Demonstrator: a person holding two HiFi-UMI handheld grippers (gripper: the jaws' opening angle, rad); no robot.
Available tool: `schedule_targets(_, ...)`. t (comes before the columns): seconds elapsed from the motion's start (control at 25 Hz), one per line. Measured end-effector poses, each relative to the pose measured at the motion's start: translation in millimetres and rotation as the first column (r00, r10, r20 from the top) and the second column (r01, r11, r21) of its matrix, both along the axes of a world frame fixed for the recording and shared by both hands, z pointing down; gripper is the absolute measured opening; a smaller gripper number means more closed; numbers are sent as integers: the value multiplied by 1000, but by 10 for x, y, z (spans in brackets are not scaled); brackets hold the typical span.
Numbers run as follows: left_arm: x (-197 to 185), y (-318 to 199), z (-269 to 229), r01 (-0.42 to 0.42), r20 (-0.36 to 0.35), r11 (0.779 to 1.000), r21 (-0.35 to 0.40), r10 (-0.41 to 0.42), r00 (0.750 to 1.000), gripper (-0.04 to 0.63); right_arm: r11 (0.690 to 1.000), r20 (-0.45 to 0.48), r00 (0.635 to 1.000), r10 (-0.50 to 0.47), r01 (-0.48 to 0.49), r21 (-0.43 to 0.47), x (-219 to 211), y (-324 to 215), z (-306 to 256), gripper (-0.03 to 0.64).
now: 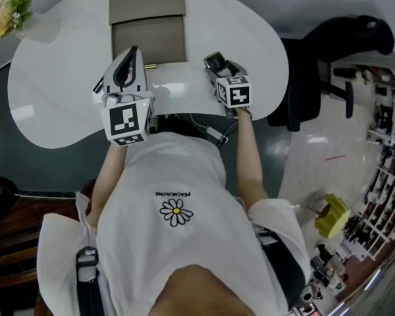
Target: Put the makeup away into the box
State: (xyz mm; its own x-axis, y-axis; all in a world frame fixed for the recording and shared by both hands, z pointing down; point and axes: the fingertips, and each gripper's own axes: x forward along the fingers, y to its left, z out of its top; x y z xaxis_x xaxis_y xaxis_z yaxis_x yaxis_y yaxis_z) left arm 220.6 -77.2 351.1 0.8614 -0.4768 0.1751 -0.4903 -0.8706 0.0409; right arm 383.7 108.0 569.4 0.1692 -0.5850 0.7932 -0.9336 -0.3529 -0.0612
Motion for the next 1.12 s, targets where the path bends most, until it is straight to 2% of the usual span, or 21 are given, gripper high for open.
schedule_targets(0.28, -36, 12, -52, 13, -8, 1000, 8, -13, 1000, 20, 999, -62, 998, -25, 27, 25, -129, -54, -328, 316)
schedule_targets(0.44, -50, 22, -95, 18, -17, 1000, 18, -18, 1000, 20, 995, -98, 995, -34, 43, 95, -330, -128, -743, 316)
schedule_targets(0.68, -129, -3, -145, 39, -33, 999, 24, -39, 999, 20, 971, -172, 983, -67, 104, 216, -732, -249, -1523, 315)
schedule_targets(0.96, -195, -73, -153, 64, -44, 998, 22, -63, 997, 20, 954, -160, 982, -97, 138, 265, -1068, -303, -1841, 314)
schedule_targets(1.12, -218, -103, -162, 75, -46, 997, 23, -74, 996, 20, 954, -162, 980, -116, 155, 257, -1128, -341, -1842, 315)
